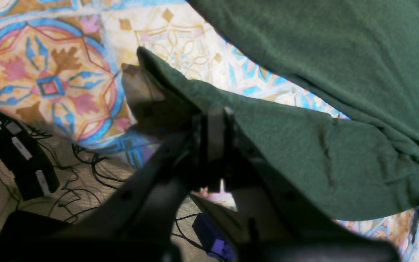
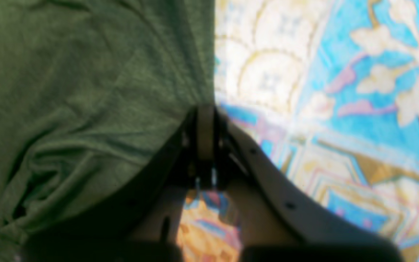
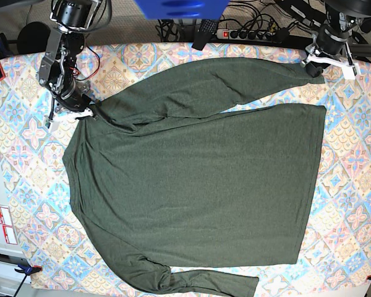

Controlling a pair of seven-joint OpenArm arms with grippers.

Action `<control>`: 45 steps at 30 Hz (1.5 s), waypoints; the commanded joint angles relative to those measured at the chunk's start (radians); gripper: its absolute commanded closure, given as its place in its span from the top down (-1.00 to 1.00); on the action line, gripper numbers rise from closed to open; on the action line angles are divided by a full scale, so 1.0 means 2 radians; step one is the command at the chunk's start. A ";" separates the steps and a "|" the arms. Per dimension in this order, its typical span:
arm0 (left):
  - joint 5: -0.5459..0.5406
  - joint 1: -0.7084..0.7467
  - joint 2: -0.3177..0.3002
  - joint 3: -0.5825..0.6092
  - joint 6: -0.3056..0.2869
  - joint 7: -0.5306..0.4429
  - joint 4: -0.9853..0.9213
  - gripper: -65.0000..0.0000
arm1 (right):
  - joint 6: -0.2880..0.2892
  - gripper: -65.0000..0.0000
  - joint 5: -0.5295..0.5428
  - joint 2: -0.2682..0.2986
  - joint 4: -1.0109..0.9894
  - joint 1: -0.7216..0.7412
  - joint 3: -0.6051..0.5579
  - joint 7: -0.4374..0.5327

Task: Fold the T-shirt properly
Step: 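Lift the shoulder edge with both grippers and pull it taut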

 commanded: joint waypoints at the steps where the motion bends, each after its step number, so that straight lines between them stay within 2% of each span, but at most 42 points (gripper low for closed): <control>1: 0.004 0.012 -0.010 -0.006 -0.005 -0.007 0.008 -1.00 | 0.002 -0.99 0.000 0.003 0.011 -0.011 0.000 -0.004; 5: 0.018 0.017 -0.012 -0.007 -0.007 -0.007 0.009 -1.00 | 0.002 -0.99 0.024 0.003 0.031 -0.030 0.001 -0.004; 11: 0.070 0.034 -0.012 -0.025 -0.055 -0.009 0.016 -1.00 | 0.002 -1.00 0.115 0.014 0.034 -0.073 0.003 -0.003; 14: 0.090 0.035 -0.012 -0.044 -0.061 -0.010 0.025 -1.00 | 0.002 -1.00 0.143 0.026 0.033 -0.074 0.003 -0.003; 21: 0.098 -0.014 -0.011 -0.083 -0.061 -0.009 0.031 -1.00 | 0.002 -1.00 0.145 0.026 0.032 -0.071 0.002 -0.003; 27: 0.100 -0.092 -0.011 -0.081 -0.061 -0.007 0.030 -1.00 | 0.002 -1.00 0.145 0.026 0.028 -0.025 0.000 -0.003; 32: 0.100 -0.158 -0.010 -0.080 -0.060 -0.003 0.028 -1.00 | 0.002 -1.00 0.145 0.026 0.028 -0.018 0.000 -0.003; 37: 0.100 -0.242 -0.010 -0.084 -0.060 0.053 -0.026 -1.00 | 0.002 -1.00 0.145 0.026 0.028 -0.015 0.002 -0.003; 45: 0.100 -0.296 -0.010 -0.069 -0.060 0.056 -0.144 -1.00 | 0.002 -1.00 0.145 0.026 0.028 0.015 0.000 -0.003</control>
